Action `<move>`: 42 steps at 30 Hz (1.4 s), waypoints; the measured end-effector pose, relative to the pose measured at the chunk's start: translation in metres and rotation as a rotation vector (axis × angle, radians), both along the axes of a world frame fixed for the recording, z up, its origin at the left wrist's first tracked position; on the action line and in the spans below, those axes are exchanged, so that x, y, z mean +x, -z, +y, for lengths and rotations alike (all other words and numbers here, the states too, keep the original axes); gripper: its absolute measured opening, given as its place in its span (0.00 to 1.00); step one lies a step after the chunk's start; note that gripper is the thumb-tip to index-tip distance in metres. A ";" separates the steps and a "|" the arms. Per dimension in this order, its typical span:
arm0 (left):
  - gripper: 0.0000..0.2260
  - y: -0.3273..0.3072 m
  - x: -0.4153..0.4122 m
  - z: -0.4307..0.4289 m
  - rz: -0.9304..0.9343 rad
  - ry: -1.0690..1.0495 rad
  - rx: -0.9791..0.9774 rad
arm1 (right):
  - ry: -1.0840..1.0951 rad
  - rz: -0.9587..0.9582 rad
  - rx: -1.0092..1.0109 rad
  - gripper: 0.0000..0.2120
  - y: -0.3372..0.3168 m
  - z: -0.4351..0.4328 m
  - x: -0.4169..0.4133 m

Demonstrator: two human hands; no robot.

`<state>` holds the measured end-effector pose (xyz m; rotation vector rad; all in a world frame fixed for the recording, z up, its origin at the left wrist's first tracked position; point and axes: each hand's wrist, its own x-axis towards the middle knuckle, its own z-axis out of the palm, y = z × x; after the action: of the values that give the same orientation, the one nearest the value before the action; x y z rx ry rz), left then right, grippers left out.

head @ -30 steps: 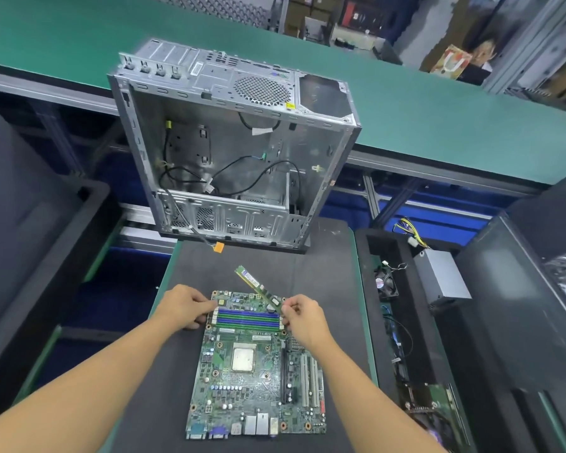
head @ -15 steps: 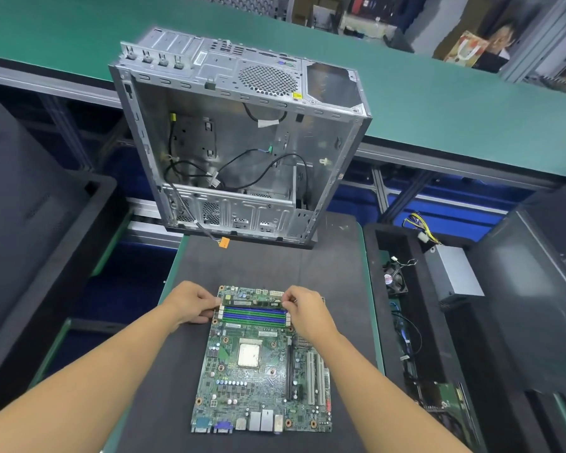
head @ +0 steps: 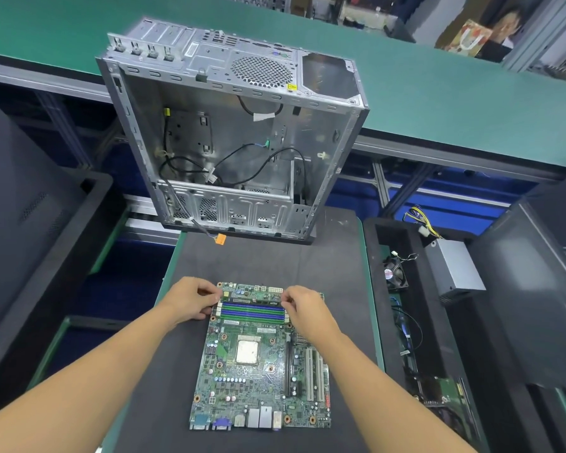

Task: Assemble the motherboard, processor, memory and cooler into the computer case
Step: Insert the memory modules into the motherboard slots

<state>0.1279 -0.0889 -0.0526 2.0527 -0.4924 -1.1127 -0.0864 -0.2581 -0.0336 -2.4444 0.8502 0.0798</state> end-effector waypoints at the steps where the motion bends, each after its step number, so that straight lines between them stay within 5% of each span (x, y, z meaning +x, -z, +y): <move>1: 0.06 0.000 0.000 0.000 -0.026 0.030 -0.002 | -0.013 -0.001 -0.014 0.07 0.000 0.001 -0.001; 42: 0.08 0.000 -0.002 -0.005 -0.205 0.159 -0.007 | 0.076 -0.181 -0.029 0.05 0.013 0.002 -0.012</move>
<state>0.1258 -0.0940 -0.0524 2.1628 -0.7712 -0.9931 -0.0986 -0.2565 -0.0465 -2.3993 0.8673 -0.1798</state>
